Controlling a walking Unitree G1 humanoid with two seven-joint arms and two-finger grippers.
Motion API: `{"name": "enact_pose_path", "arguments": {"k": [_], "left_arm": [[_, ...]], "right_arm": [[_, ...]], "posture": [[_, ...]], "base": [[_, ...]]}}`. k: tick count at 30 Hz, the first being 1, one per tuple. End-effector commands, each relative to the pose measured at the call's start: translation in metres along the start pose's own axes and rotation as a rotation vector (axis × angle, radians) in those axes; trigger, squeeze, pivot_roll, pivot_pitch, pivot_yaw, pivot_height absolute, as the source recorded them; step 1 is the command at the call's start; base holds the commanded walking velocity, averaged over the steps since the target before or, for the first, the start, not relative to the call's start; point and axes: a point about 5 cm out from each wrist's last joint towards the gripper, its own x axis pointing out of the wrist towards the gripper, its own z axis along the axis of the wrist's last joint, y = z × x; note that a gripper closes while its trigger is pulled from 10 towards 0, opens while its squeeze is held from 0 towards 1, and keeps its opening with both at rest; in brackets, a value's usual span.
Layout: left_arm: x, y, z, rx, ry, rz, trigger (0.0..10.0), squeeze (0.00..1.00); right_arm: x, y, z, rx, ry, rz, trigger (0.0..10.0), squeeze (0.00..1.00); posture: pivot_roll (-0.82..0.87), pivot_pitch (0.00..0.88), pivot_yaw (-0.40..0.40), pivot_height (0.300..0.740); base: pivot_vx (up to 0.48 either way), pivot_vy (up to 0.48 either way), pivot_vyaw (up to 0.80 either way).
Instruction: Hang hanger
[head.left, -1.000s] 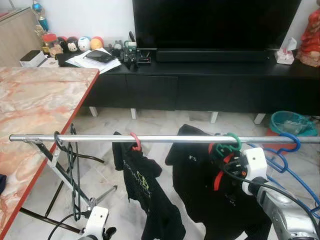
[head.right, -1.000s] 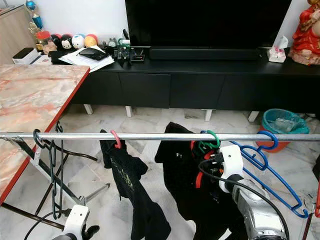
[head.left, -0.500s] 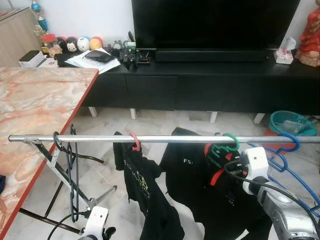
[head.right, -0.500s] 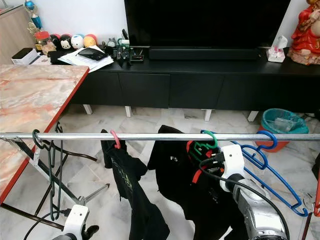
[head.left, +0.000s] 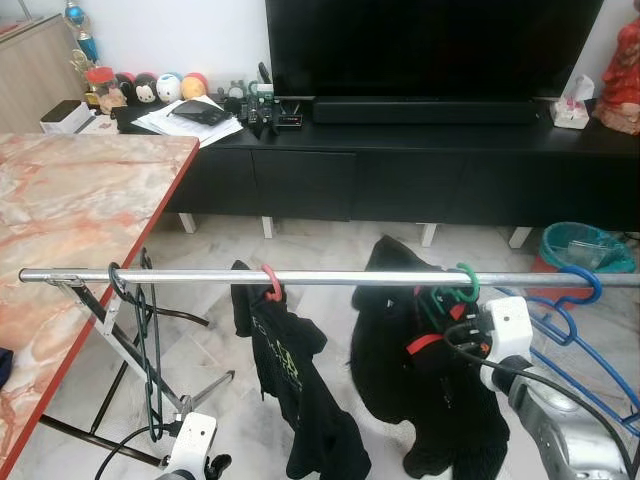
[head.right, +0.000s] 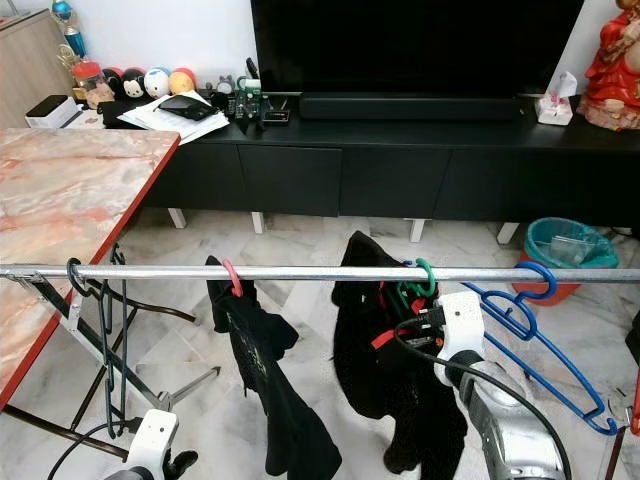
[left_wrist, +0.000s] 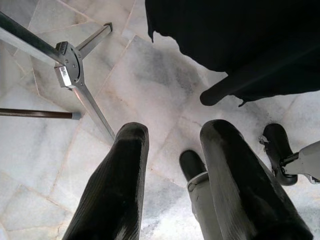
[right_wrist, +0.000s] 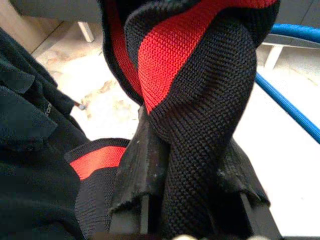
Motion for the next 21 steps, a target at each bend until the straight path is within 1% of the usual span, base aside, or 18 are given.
{"name": "enact_pose_path", "arguments": {"k": [1, 3, 5, 6, 8, 9, 12, 15, 19, 21], "left_arm": [[-0.002, 0.002, -0.005, 0.012, 0.019, 0.003, 10.0, 0.0], [-0.002, 0.002, -0.005, 0.013, 0.019, 0.003, 10.0, 0.0], [-0.002, 0.002, -0.006, 0.016, 0.02, 0.002, 10.0, 0.0], [-0.002, 0.002, -0.006, 0.016, 0.02, 0.002, 10.0, 0.0], [-0.002, 0.002, -0.005, 0.019, 0.018, 0.0, 10.0, 0.0], [-0.002, 0.002, -0.005, 0.019, 0.018, 0.0, 10.0, 0.0], [-0.002, 0.002, -0.004, 0.02, 0.016, 0.0, 10.0, 0.0], [-0.002, 0.002, -0.004, 0.02, 0.017, 0.0, 10.0, 0.0], [-0.002, 0.002, -0.004, 0.019, 0.018, 0.0, 10.0, 0.0], [-0.001, 0.002, -0.004, 0.018, 0.02, -0.001, 10.0, 0.0]], "right_arm": [[-0.004, 0.001, 0.007, -0.002, -0.06, -0.034, 0.0, 0.0], [-0.005, 0.002, 0.008, -0.008, -0.078, -0.047, 0.0, 0.0], [-0.012, 0.004, 0.009, -0.004, -0.135, -0.082, 0.0, 0.0], [-0.012, 0.004, 0.009, -0.004, -0.135, -0.082, 0.0, 0.0], [-0.017, 0.007, 0.007, -0.023, -0.182, -0.098, 0.0, 0.0], [-0.018, 0.007, 0.007, -0.023, -0.188, -0.103, 0.0, 0.0], [-0.022, 0.006, 0.011, 0.003, -0.258, -0.157, 0.0, 0.0], [-0.023, 0.008, 0.011, 0.001, -0.266, -0.161, 0.0, 0.0], [-0.026, 0.008, 0.002, -0.007, -0.247, -0.18, 0.0, 0.0], [-0.031, 0.006, -0.011, -0.003, -0.213, -0.216, 0.0, 0.0]], "posture": [[-0.23, 0.0, 0.052, 0.74], [-0.23, 0.0, 0.053, 0.74], [-0.23, 0.0, 0.054, 0.74], [-0.23, 0.0, 0.054, 0.74], [-0.24, 0.0, 0.054, 0.74], [-0.24, 0.0, 0.054, 0.74], [-0.24, 0.0, 0.053, 0.74], [-0.24, 0.0, 0.053, 0.74], [-0.23, 0.0, 0.052, 0.74], [-0.23, 0.0, 0.051, 0.74]], "base": [[0.0, 0.0, 0.0], [0.0, 0.0, 0.0], [0.0, 0.0, 0.0], [0.0, 0.0, 0.0], [0.0, 0.0, 0.0], [0.0, 0.0, 0.0], [0.0, 0.0, 0.0], [0.0, 0.0, 0.0], [0.0, 0.0, 0.0], [0.0, 0.0, 0.0]]}}
